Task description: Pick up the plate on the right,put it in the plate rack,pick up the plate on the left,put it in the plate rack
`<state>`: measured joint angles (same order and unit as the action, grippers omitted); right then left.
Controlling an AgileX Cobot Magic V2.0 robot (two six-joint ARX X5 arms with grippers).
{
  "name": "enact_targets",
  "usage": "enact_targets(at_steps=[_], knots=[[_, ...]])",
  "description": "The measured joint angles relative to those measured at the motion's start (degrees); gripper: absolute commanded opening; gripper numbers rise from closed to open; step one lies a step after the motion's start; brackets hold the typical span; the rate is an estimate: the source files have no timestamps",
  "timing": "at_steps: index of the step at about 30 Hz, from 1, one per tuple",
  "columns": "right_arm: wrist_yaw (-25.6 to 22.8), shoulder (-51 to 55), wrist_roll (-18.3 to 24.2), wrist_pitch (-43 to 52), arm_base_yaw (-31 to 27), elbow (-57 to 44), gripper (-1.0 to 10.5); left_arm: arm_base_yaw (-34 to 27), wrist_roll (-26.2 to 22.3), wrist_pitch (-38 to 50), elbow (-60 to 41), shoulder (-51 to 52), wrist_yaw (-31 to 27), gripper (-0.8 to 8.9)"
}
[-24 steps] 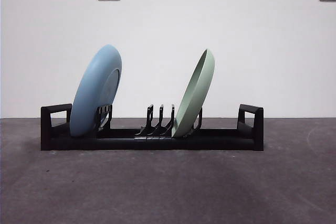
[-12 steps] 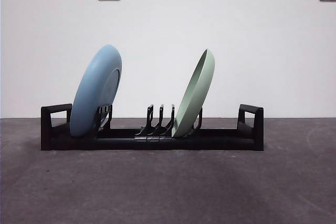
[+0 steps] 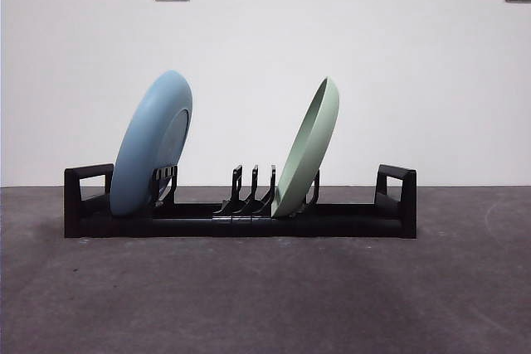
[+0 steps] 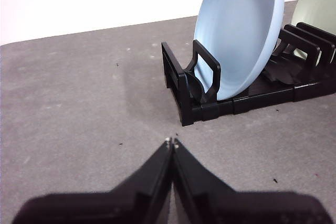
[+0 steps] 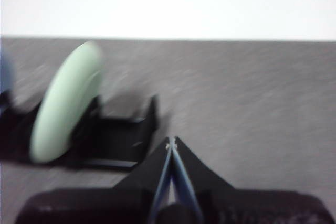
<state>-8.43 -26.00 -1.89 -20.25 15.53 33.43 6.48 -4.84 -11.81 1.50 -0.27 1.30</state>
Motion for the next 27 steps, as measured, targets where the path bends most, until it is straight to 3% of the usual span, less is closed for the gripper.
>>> enact_targets(at_steps=[6,16,23,27], knots=[[-2.1,8.9,0.0,1.5,-3.5,-3.2,0.0,0.0,0.0,0.0,0.0,0.0,0.0,-0.03],[-1.9,21.1,-2.3,3.4,-7.6,-22.7,0.0,0.0,0.0,0.0,0.0,0.0,0.0,-0.03],[8.3,25.7,-3.8,4.2,-7.6,-28.5,0.0,0.0,0.0,0.0,0.0,0.0,0.0,-0.03],[10.0,25.8,-4.0,5.0,-7.6,-29.1,0.0,0.0,0.0,0.0,0.0,0.0,0.0,-0.03]])
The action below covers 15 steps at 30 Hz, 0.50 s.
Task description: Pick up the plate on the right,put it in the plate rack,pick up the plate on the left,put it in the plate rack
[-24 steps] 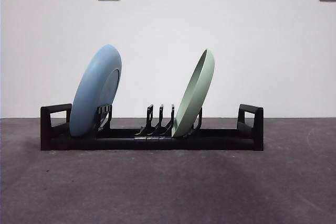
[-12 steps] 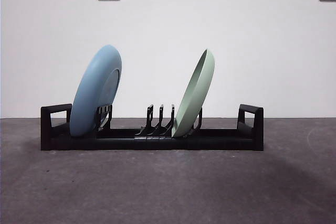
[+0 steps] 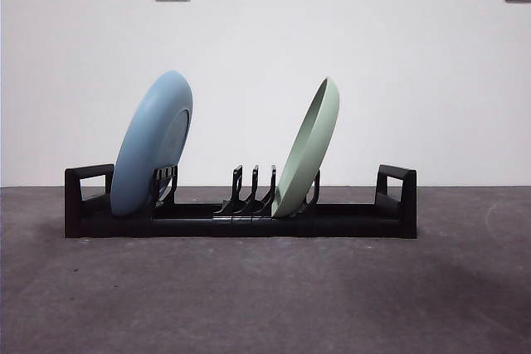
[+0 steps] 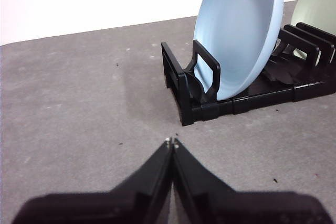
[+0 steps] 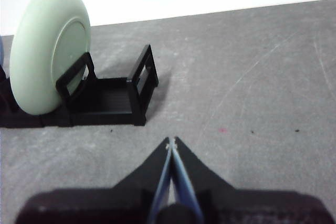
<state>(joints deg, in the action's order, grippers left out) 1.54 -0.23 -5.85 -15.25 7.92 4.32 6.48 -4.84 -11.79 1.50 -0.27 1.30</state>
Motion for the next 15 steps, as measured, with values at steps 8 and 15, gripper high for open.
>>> enact_targets(at_steps=[8,15], knots=[[0.0,0.0,-0.6,0.1,0.0,-1.6,0.0,0.0,0.0,0.0,0.0,0.0,0.0,-0.03],[-0.2,0.0,-1.9,0.1,0.0,-1.6,0.0,0.0,0.0,0.0,0.0,0.0,0.0,-0.03]])
